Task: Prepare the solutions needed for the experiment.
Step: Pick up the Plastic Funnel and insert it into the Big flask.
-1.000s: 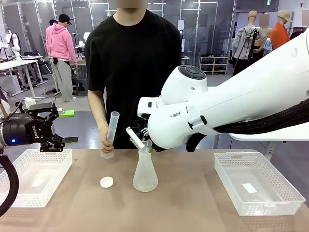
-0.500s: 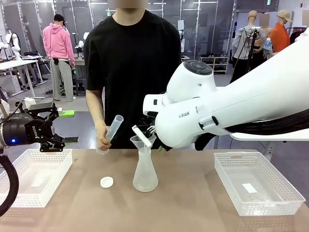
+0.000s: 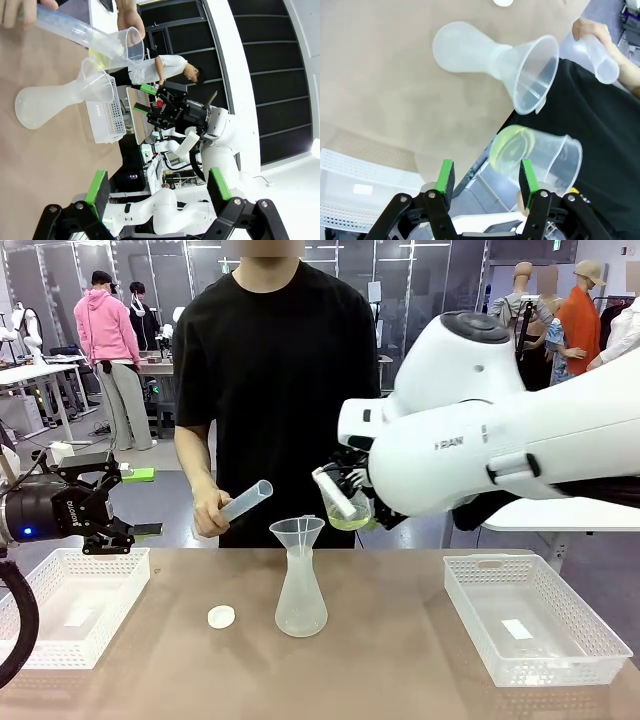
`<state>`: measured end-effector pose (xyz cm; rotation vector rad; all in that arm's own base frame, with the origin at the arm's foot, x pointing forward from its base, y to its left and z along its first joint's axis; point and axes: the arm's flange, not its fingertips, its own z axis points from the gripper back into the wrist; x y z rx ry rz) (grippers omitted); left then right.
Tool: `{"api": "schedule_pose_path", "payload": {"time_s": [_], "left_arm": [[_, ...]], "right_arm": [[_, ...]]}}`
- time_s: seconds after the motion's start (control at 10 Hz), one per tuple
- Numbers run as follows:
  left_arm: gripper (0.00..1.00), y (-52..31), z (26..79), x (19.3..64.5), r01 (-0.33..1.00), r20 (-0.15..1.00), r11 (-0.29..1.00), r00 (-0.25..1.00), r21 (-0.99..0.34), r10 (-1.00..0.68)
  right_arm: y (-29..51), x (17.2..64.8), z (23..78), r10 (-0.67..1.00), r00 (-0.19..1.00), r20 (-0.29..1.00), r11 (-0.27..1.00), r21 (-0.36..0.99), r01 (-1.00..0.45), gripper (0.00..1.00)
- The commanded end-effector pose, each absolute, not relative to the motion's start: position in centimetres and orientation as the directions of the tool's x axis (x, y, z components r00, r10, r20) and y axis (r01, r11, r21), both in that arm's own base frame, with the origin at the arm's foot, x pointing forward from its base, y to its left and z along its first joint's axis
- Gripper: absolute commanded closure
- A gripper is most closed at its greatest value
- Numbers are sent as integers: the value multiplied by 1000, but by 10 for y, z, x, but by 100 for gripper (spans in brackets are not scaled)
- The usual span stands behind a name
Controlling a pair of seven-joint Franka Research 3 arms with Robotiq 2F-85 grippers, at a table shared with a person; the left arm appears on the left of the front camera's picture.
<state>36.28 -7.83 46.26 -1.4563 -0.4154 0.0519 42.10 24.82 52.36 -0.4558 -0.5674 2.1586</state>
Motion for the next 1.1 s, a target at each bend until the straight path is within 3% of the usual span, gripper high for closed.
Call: {"api": "schedule_pose_path", "payload": {"time_s": [0.0, 0.3, 0.7, 1.0], "left_arm": [[0, -80, 464, 362, 213, 235, 105, 928, -971, 288], [0, -80, 464, 362, 213, 235, 105, 928, -971, 288], [0, -80, 464, 362, 213, 235, 105, 928, -971, 288], [0, -80, 464, 362, 213, 235, 105, 928, -971, 288]], "right_arm": [[224, 410, 522, 847, -526, -74, -481, -526, -701, 34], [180, 404, 521, 916, -399, -52, -368, -506, -780, 34], [125, 396, 522, 989, -105, 102, -56, -400, -915, 34], [111, 396, 522, 989, -50, 139, 3, -359, -933, 34]]}}
